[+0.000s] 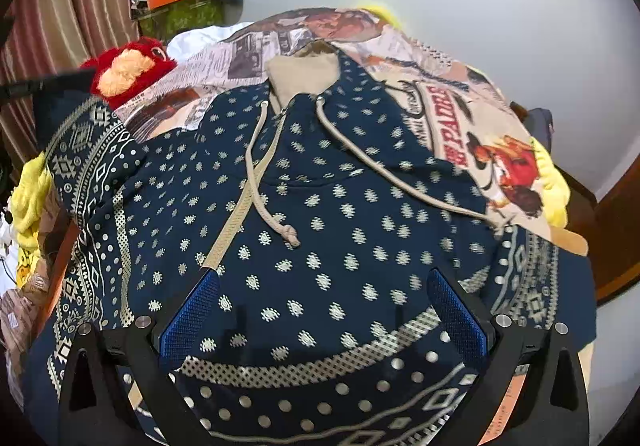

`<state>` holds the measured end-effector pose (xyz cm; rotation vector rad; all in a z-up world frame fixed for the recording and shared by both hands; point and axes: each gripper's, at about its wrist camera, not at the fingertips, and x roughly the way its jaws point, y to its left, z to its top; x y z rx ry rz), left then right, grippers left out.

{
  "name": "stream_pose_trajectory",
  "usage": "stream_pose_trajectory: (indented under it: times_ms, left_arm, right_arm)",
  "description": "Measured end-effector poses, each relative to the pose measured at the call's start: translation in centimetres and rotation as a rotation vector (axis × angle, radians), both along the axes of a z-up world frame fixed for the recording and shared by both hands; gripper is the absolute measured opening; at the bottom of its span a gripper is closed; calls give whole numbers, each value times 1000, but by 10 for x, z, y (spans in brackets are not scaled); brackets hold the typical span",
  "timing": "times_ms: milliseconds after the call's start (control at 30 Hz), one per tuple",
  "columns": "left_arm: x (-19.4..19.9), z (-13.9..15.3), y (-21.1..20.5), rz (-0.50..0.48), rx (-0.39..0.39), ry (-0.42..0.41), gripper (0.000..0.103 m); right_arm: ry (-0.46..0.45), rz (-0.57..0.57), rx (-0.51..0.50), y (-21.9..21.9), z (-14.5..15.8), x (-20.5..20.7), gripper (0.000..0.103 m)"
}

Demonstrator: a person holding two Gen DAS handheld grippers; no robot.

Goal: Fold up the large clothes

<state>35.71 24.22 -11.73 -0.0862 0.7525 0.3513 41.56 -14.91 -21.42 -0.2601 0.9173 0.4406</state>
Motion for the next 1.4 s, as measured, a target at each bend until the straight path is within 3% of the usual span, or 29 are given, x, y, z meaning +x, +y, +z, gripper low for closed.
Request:
stream_pose_trajectory:
  times_ms: [100,200,300,400,500,567,633,667,700,767,933,1067,1100,1233,1333,1400]
  left_arm:
    - [11,15,-57,-133,33,-34,4]
    - [24,3,-106,-237,40,-3,4]
    - [35,-30,-149,-332,4,90,4]
    - [40,-77,-185,-419,-85,219,4]
    - [38,-109,-214,-457,-150,314,5]
    - [34,-126,-222,-454,-183,360,6]
    - [28,-129,-226,-441,-173,343,11]
    - [26,-127,-224,-441,-181,346,23]
    - [24,-125,-222,-440,-198,356,45]
    - [16,-119,-215,-429,-229,350,65]
    - [-6,-84,-187,-424,-240,276,67]
    - [-13,-58,-138,-338,-238,186,87]
    - [-12,-56,-125,-308,-235,173,87]
    - [1,-74,-67,-174,-290,193,87]
    - [13,-106,-28,-98,-435,241,87]
    - [19,-127,-10,-62,-523,251,81]
  right_arm:
    - [-9,-9,14,-11,9,-5,103]
    - [-20,-24,21,-24,18,-10,103]
    - [-29,-38,14,-37,23,-15,103]
    - [-35,-56,-3,-52,25,-21,103]
    - [-33,-71,-13,-65,24,-23,103]
    - [-27,-83,-17,-73,22,-25,103]
    - [-19,-92,-15,-80,20,-27,103]
    - [-14,-94,-13,-82,19,-28,103]
    - [-11,-94,-11,-84,18,-28,103]
    - [-5,-93,-12,-85,14,-29,103]
    - [11,-98,-5,-83,4,-26,103]
    - [23,-99,11,-77,-1,-21,103]
    - [26,-97,15,-75,-3,-20,103]
    - [30,-98,18,-70,-7,-13,103]
    - [38,-95,22,-66,-11,-9,103]
    - [41,-93,23,-63,-13,-6,103]
